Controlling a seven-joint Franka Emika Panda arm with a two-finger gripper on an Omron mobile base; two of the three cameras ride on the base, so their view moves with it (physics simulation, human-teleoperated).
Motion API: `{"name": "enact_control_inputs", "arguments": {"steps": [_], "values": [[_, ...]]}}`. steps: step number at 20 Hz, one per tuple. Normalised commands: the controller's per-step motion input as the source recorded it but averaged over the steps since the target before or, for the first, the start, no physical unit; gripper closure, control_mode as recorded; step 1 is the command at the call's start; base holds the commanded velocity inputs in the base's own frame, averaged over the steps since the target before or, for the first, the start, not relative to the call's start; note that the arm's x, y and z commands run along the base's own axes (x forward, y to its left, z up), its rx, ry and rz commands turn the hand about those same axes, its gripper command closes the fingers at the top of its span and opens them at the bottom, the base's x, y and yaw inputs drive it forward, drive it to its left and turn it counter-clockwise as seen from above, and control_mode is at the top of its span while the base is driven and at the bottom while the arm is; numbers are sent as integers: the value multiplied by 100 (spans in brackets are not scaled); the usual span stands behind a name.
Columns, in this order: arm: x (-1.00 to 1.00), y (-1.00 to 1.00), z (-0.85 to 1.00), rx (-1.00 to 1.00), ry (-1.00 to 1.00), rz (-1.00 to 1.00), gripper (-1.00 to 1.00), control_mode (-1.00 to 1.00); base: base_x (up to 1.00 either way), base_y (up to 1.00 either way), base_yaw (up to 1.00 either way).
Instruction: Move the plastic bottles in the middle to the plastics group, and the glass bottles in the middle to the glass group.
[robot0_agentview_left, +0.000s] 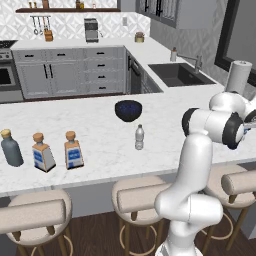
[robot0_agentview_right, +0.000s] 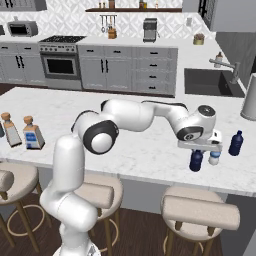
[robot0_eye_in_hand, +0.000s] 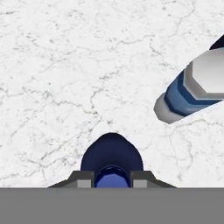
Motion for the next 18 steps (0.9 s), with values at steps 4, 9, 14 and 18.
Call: {"name": "enact_control_inputs", "arguments": {"steps": [4,9,14,18], "values": [[7,0,-24,0,0,0,100,-100,0,0,0],[15,0,12,0,0,0,100,-100,0,0,0],[12,0,6,0,0,0,100,-100,0,0,0],[17,0,0,0,0,0,100,-100,0,0,0]]}}
